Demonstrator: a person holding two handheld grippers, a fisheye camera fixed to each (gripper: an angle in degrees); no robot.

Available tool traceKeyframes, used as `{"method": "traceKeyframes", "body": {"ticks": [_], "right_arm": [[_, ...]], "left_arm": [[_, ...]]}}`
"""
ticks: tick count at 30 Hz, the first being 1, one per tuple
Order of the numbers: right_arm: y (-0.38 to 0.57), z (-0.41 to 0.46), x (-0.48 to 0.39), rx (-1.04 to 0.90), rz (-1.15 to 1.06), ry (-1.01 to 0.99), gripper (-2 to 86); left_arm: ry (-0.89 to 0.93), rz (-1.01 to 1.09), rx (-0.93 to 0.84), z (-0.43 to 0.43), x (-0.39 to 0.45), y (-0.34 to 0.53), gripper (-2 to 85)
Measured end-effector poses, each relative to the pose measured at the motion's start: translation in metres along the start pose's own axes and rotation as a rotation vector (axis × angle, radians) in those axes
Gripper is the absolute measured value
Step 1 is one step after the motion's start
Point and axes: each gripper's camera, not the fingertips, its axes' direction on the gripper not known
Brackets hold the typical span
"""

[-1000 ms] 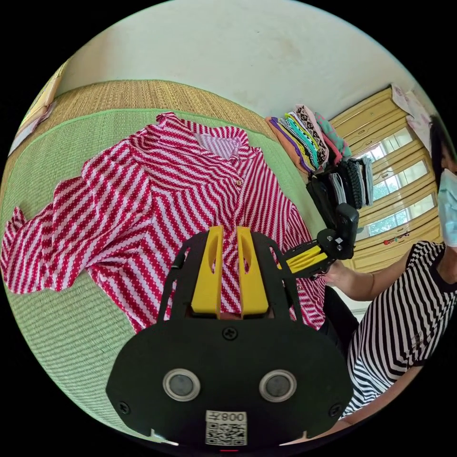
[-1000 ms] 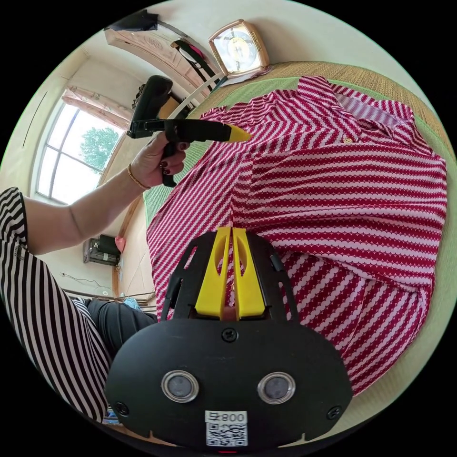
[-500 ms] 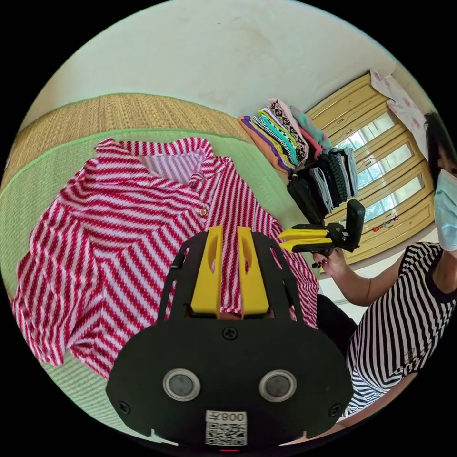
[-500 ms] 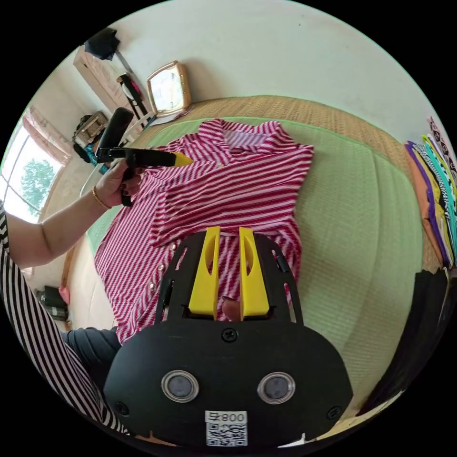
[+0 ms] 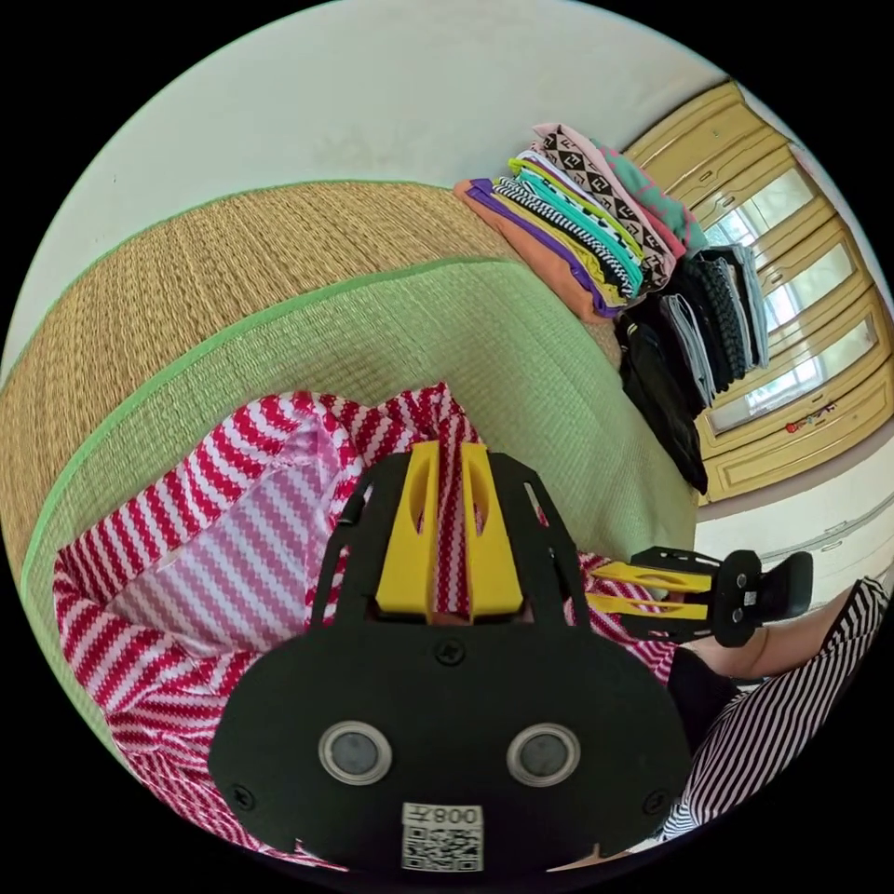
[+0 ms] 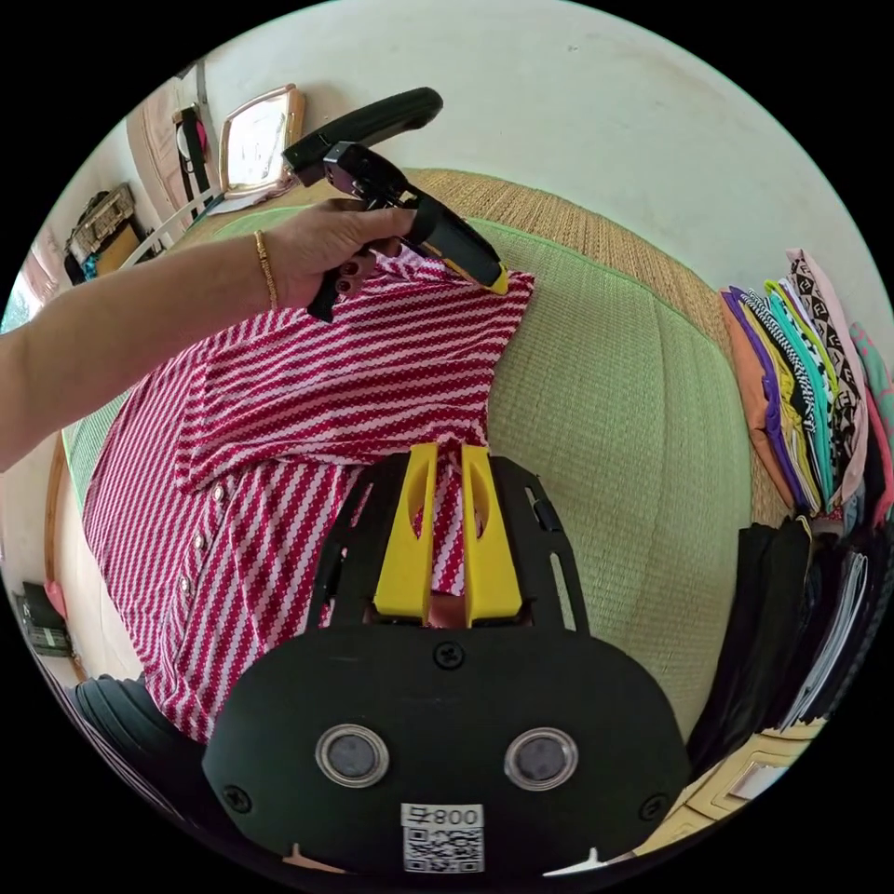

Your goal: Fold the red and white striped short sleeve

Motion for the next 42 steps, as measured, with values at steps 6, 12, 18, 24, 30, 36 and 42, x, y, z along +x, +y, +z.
{"method": "traceKeyframes", "body": {"ticks": [6, 12, 18, 24, 30, 36, 42], "right_arm": [[0.015, -0.018, 0.018, 0.052, 0.079, -0.048, 0.9], [0.038, -0.024, 0.058, 0.077, 0.229, -0.151, 0.5], [0.053, -0.016, 0.083, 0.075, 0.325, -0.294, 0.6], [0.064, -0.038, 0.087, 0.124, 0.316, -0.291, 0.3], [0.041, -0.033, 0.061, 0.095, 0.187, -0.247, 0.0], [0.032, -0.031, 0.067, 0.086, 0.194, -0.268, 0.1], [0.018, -0.013, 0.059, 0.031, 0.128, -0.205, 0.0]], "left_arm": [[0.026, 0.032, 0.078, -0.015, 0.018, -0.003, 1.1], [0.057, 0.034, 0.086, -0.013, 0.024, -0.026, 1.0], [0.070, -0.005, 0.016, 0.012, 0.021, -0.041, 2.4], [0.093, 0.029, 0.130, -0.039, 0.036, -0.015, 3.1], [0.071, 0.013, 0.033, -0.039, 0.044, 0.004, 0.9], [0.086, -0.001, 0.122, -0.106, 0.056, 0.049, 0.2], [0.091, -0.060, 0.069, -0.167, 0.070, 0.161, 0.2]]}}
